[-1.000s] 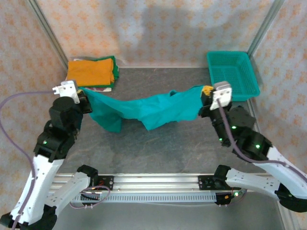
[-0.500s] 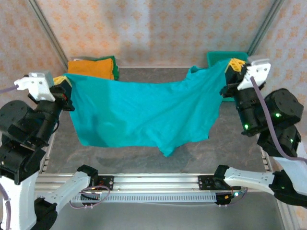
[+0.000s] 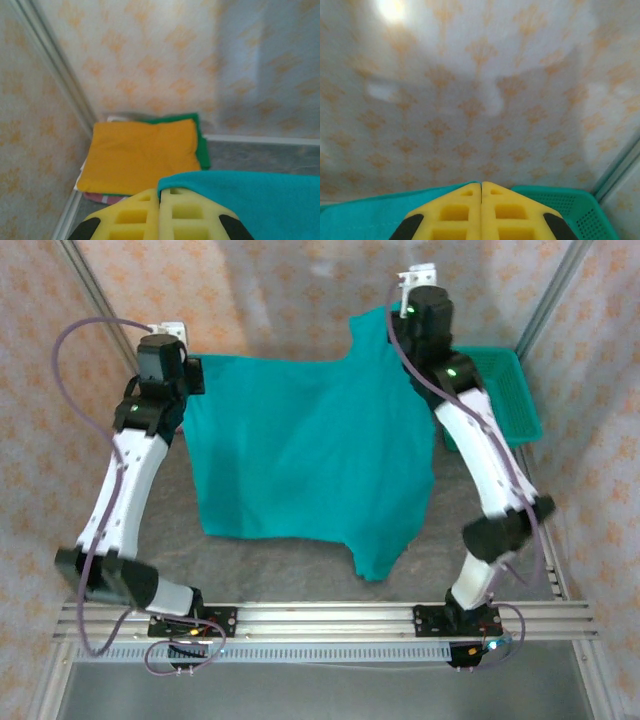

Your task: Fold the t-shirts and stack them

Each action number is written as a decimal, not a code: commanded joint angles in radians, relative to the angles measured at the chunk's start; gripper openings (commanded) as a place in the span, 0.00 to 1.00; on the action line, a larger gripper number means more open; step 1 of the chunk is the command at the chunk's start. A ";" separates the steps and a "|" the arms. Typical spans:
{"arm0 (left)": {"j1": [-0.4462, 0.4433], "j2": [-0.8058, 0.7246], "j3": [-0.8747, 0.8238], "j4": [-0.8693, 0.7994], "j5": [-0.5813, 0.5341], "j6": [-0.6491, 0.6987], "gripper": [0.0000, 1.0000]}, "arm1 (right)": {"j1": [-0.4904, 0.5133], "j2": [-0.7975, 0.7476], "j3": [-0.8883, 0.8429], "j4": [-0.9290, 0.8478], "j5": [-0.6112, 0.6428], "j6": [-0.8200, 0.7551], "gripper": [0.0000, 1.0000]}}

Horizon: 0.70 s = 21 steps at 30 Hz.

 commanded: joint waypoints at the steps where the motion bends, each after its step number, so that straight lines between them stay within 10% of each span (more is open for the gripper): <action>1: 0.019 0.137 -0.021 0.147 -0.054 0.031 0.33 | -0.028 0.208 0.183 -0.054 -0.085 0.083 0.41; 4: 0.020 0.237 0.055 0.093 -0.096 0.011 0.65 | -0.039 0.464 0.583 -0.269 -0.091 0.119 0.98; 5: 0.019 0.245 0.067 0.075 -0.110 0.000 0.68 | -0.036 0.530 0.697 -0.328 -0.095 0.115 0.99; 10: 0.012 0.068 -0.120 0.134 -0.126 -0.079 0.75 | -0.024 0.384 0.508 -0.374 -0.109 0.184 0.99; 16: -0.020 -0.112 -0.456 0.063 0.006 -0.275 0.78 | 0.038 -0.183 -0.534 0.032 -0.172 0.373 0.95; 21: -0.033 -0.045 -0.612 0.067 0.165 -0.308 0.73 | 0.039 -0.334 -0.943 0.131 -0.265 0.527 0.53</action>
